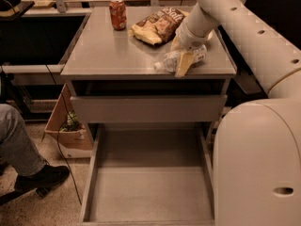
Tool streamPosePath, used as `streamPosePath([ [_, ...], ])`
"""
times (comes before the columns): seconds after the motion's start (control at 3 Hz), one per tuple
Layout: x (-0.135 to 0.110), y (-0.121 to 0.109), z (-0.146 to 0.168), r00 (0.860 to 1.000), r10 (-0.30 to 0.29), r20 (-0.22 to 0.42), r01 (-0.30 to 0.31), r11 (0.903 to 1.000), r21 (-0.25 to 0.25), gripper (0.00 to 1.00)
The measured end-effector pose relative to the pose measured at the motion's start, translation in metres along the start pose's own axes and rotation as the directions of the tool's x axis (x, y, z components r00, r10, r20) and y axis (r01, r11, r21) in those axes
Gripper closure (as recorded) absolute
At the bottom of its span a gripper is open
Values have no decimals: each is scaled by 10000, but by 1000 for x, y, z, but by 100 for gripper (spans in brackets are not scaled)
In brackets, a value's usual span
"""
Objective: Place blue plastic bottle into middle drawer
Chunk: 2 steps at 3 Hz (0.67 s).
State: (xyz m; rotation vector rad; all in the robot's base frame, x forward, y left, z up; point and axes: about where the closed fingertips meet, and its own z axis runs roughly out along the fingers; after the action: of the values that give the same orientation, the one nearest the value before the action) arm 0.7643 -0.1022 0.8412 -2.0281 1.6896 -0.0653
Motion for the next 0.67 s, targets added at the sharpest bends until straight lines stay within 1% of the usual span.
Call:
streamPosePath([
  [0.33, -1, 5, -4, 10000, -17, 37, 17, 10000, 51, 100],
  [0.67, -10, 21, -16, 9999, -164, 9, 164, 9998, 69, 100],
])
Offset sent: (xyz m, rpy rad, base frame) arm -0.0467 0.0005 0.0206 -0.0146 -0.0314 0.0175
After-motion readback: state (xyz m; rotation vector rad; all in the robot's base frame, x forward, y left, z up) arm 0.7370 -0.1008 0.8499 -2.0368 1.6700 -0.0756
